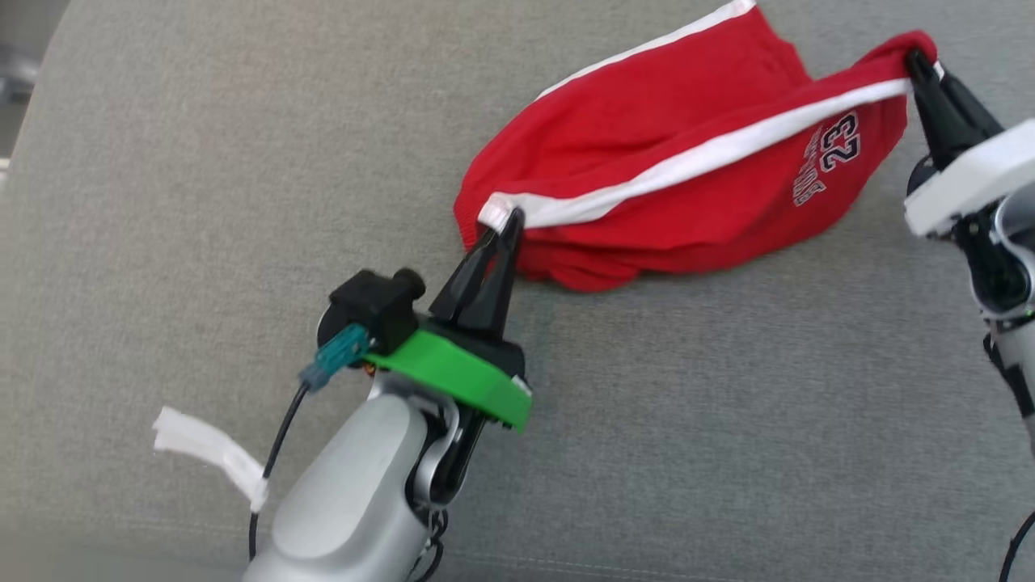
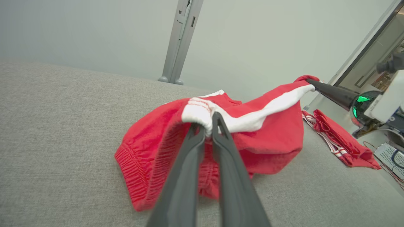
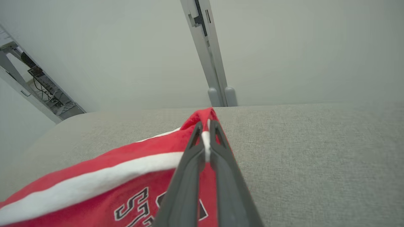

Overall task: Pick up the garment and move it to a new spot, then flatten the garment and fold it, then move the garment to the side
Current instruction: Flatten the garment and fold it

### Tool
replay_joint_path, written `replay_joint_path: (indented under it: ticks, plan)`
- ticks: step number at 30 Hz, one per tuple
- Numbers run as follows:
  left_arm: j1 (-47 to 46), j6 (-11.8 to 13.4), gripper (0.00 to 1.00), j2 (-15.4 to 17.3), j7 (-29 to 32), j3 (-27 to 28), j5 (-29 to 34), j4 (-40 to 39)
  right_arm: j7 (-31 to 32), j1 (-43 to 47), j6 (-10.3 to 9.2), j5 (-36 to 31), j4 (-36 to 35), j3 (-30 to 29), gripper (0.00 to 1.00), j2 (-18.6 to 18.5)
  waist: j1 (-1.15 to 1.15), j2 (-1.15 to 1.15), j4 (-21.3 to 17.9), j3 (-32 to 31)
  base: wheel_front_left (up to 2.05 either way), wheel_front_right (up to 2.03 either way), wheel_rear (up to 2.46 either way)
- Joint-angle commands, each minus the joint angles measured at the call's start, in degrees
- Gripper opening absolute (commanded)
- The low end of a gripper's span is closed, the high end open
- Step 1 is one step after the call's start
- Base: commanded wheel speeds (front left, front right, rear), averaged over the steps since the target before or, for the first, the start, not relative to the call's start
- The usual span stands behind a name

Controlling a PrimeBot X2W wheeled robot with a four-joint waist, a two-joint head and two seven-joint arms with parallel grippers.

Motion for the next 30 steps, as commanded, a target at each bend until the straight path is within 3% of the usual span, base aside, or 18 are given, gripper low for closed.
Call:
replay_joint_path:
  ticks: [1, 16, 17, 18, 19, 30]
  plan:
    - [-2.4, 0.44, 0.0, 0.09, -0.14, -0.88, -0.94, 0.59, 0.17, -2.37, -0.04, -0.56, 1.62, 0.46, 0.0, -0.31, 0.0, 0.0, 3.76, 3.79, 0.0, 0.0, 0.0]
    - [-14.2, 3.87, 0.0, 0.08, -0.14, -6.19, -6.19, 5.11, -2.03, -22.9, -0.04, -3.12, 22.93, 6.88, 0.0, 1.58, 0.0, 0.0, 6.87, 9.77, 0.0, 0.0, 0.0]
    - [-15.02, 4.26, 0.37, 0.08, -0.14, -6.52, -6.03, 5.16, -3.19, -24.33, -0.04, -2.63, 24.7, 7.4, 0.2, 1.92, 0.0, 0.0, 6.87, 9.93, 0.0, 0.0, 0.0]
    - [-15.23, 4.4, 1.0, 0.08, -0.14, -6.64, -5.68, 5.14, -3.93, -24.87, -0.04, -2.45, 25.49, 7.91, 0.86, 2.09, 0.0, 0.0, 6.83, 9.94, 0.0, 0.0, 0.0]
    - [-15.28, 4.65, 1.0, 0.08, -0.14, -6.75, -5.36, 5.13, -4.41, -25.02, -0.04, -2.22, 26.02, 8.4, 1.0, 2.28, 0.0, 0.0, 6.77, 9.88, 0.0, 0.0, 0.0]
    - [-8.79, 6.73, 1.0, 0.12, -0.08, -1.36, 3.2, 1.65, -8.1, -20.1, -0.04, 1.7, 27.12, 16.78, 1.0, -2.97, 0.0, 0.0, 5.13, 6.12, 0.0, 0.0, 0.0]
